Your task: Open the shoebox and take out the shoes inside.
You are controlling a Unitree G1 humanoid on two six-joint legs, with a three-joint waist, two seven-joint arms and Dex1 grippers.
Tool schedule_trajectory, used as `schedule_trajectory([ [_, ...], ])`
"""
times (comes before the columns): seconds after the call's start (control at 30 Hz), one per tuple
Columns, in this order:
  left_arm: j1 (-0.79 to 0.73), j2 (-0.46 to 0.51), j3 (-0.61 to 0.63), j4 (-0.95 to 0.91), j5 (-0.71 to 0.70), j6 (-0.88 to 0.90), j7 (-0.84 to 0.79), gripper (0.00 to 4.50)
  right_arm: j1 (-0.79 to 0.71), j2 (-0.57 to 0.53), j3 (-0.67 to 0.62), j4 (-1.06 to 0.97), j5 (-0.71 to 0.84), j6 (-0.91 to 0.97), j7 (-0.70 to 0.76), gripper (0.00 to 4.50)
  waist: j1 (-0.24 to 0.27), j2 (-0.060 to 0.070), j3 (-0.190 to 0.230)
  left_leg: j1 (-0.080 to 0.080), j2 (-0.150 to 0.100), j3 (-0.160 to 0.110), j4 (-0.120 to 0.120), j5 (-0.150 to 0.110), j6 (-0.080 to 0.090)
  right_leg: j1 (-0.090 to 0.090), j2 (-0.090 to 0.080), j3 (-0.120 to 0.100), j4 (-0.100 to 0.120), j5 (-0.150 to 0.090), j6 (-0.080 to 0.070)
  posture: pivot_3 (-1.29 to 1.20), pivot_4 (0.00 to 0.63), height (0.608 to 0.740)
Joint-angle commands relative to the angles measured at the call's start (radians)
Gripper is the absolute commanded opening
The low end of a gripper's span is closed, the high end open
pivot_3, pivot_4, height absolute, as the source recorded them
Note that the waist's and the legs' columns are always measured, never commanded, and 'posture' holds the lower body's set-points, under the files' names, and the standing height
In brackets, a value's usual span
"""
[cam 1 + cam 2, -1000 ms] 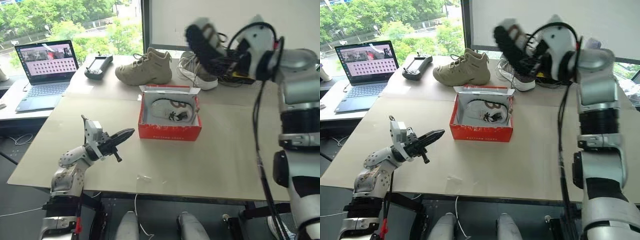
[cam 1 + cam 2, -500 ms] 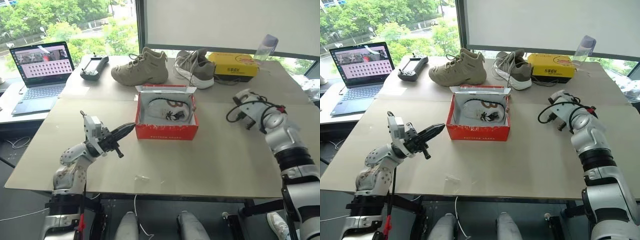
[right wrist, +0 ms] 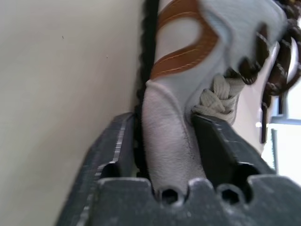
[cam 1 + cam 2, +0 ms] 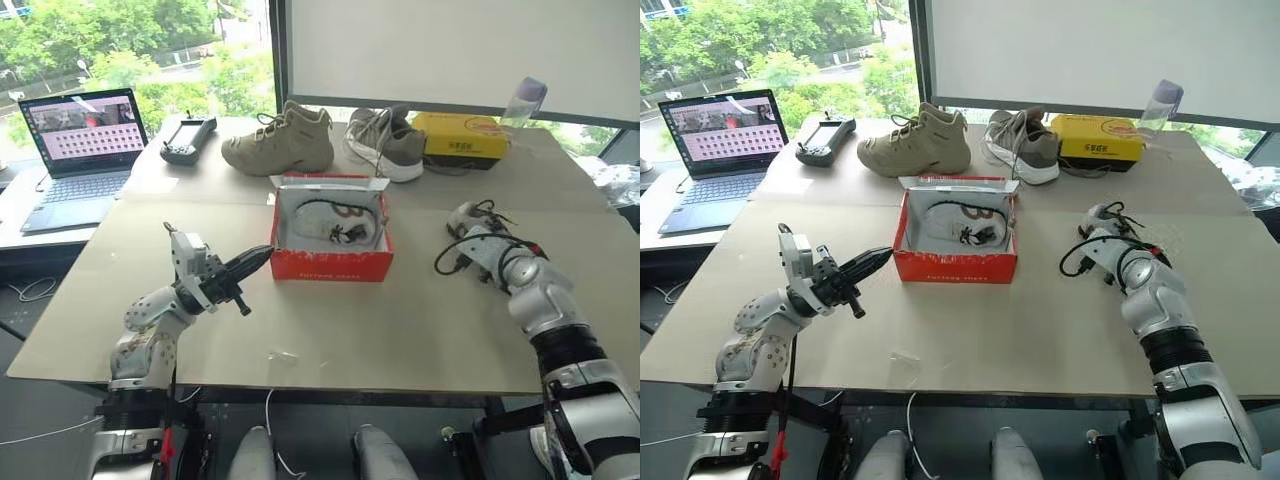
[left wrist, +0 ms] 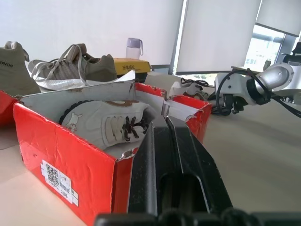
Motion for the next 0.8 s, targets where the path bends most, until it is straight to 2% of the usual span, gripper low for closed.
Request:
schedule_trajectory([
  [0.03, -0.006, 0.012, 0.001, -0.032, -0.007, -0.011, -0.007, 0.00, 0.061, 0.050, -0.009, -0.083, 0.126, 0.116, 0.162, 4.00, -0.005, -0.003, -0.002, 0.001, 0.000, 0.000, 0.000, 0.000, 0.000, 0.001, 0.000, 0.000, 0.000, -0.002, -0.004, 0.00, 0.150, 0.712],
  [0.2, -0.003, 0.014, 0.000, -0.033, -0.007, -0.011, -0.010, 0.00, 0.084, 0.033, -0.022, -0.188, 0.182, 0.203, 0.251, 4.00, -0.017, -0.005, -0.003, 0.004, 0.000, 0.000, -0.001, 0.000, 0.000, 0.003, 0.000, 0.000, 0.000, -0.003, -0.004, 0.00, 0.150, 0.712],
  [0.3, -0.005, 0.018, 0.001, -0.030, -0.005, -0.009, -0.012, 0.00, 0.059, 0.004, -0.091, -0.334, 0.288, 0.292, 0.345, 4.00, -0.018, -0.005, -0.003, 0.004, 0.000, 0.001, -0.001, 0.000, 0.000, 0.002, 0.000, 0.001, 0.000, -0.003, -0.005, 0.00, 0.150, 0.712],
  [0.43, -0.002, 0.024, 0.005, -0.031, -0.006, -0.008, -0.011, 0.00, -0.015, -0.054, -0.151, -0.460, 0.384, 0.342, 0.413, 4.00, -0.011, 0.002, 0.001, 0.000, 0.000, 0.001, -0.001, 0.000, 0.000, -0.001, 0.000, 0.001, 0.000, -0.003, -0.004, 0.00, 0.150, 0.712],
  [0.5, -0.002, 0.026, 0.005, -0.032, -0.007, -0.008, -0.010, 0.00, -0.040, -0.073, -0.161, -0.492, 0.420, 0.353, 0.428, 4.00, -0.009, 0.006, 0.004, -0.004, 0.000, 0.001, 0.000, 0.000, 0.000, -0.005, -0.001, 0.001, 0.000, -0.002, -0.004, 0.00, 0.150, 0.712],
  [0.67, -0.001, 0.027, 0.002, -0.034, -0.007, -0.008, -0.004, 0.00, -0.185, -0.102, -0.170, -0.516, 0.485, 0.349, 0.430, 4.00, -0.004, 0.006, 0.004, -0.006, 0.000, 0.000, -0.002, 0.000, 0.000, -0.008, -0.001, 0.001, 0.000, -0.002, -0.002, 0.00, 0.150, 0.712],
  [0.8, 0.002, 0.027, 0.004, -0.036, -0.006, -0.009, 0.004, 0.00, -0.277, -0.071, -0.135, -0.499, 0.489, 0.330, 0.387, 4.00, -0.004, 0.006, 0.004, -0.008, 0.000, 0.001, -0.002, 0.000, 0.000, -0.010, -0.001, 0.001, 0.000, -0.003, -0.004, 0.00, 0.150, 0.712],
])
